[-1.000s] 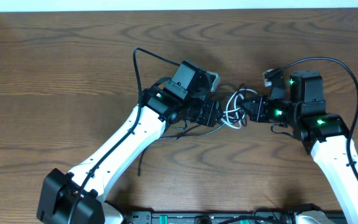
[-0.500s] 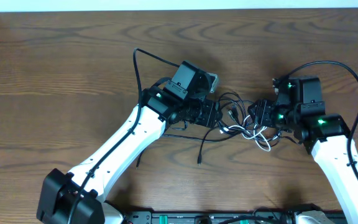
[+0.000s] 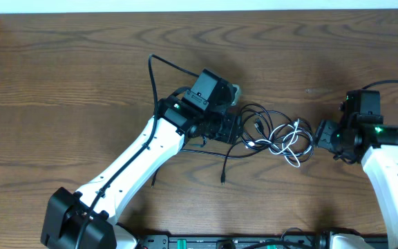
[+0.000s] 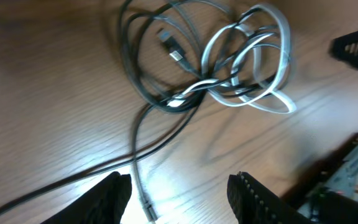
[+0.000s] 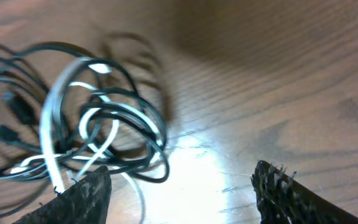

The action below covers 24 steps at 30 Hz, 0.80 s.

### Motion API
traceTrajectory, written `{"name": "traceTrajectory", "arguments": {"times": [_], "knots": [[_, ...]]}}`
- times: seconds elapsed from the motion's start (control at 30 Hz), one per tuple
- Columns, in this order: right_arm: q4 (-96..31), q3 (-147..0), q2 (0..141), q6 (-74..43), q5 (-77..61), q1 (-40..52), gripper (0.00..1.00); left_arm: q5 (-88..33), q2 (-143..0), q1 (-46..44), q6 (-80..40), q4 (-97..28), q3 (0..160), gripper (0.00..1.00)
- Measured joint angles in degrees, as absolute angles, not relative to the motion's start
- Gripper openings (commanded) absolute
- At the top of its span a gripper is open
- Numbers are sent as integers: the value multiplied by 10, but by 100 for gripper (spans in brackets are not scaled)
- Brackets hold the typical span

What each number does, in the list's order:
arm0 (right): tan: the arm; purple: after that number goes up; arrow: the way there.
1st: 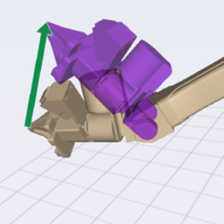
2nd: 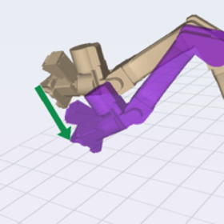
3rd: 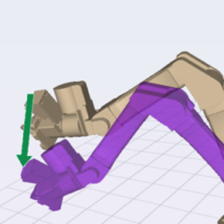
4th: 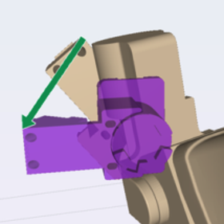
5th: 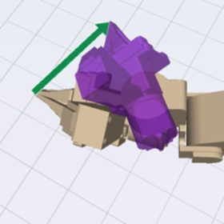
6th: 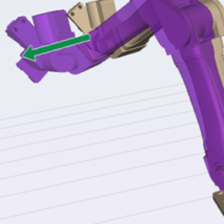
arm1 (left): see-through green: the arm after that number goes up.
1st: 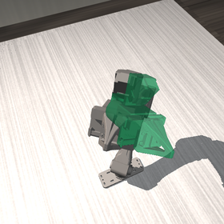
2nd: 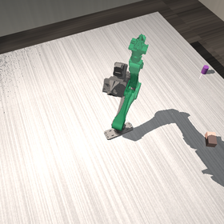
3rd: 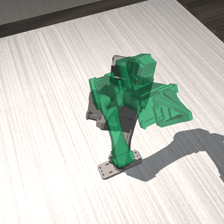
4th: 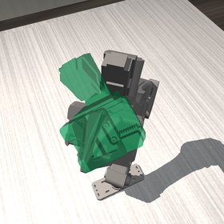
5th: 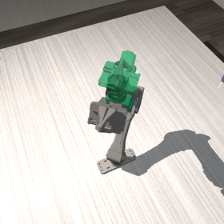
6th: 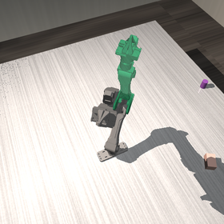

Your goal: Untangle cables

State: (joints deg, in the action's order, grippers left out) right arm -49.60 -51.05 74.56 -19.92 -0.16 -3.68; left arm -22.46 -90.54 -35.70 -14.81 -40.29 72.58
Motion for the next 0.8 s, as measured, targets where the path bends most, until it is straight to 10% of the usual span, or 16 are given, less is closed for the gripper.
{"name": "traceTrajectory", "arguments": {"times": [0.33,0.37,0.4,0.8], "knots": [[-394,-507,871,-97,-74,-39,57,-11,-916,-357,-148,-484,725,56],[-380,-507,884,-83,-90,-39,12,4,-916,-357,-148,-488,725,56],[-375,-507,888,-79,-99,-39,1,22,-916,-357,-148,-493,725,56],[-236,-504,895,-136,-467,-38,1,69,-916,-346,-150,-495,725,56]]}}
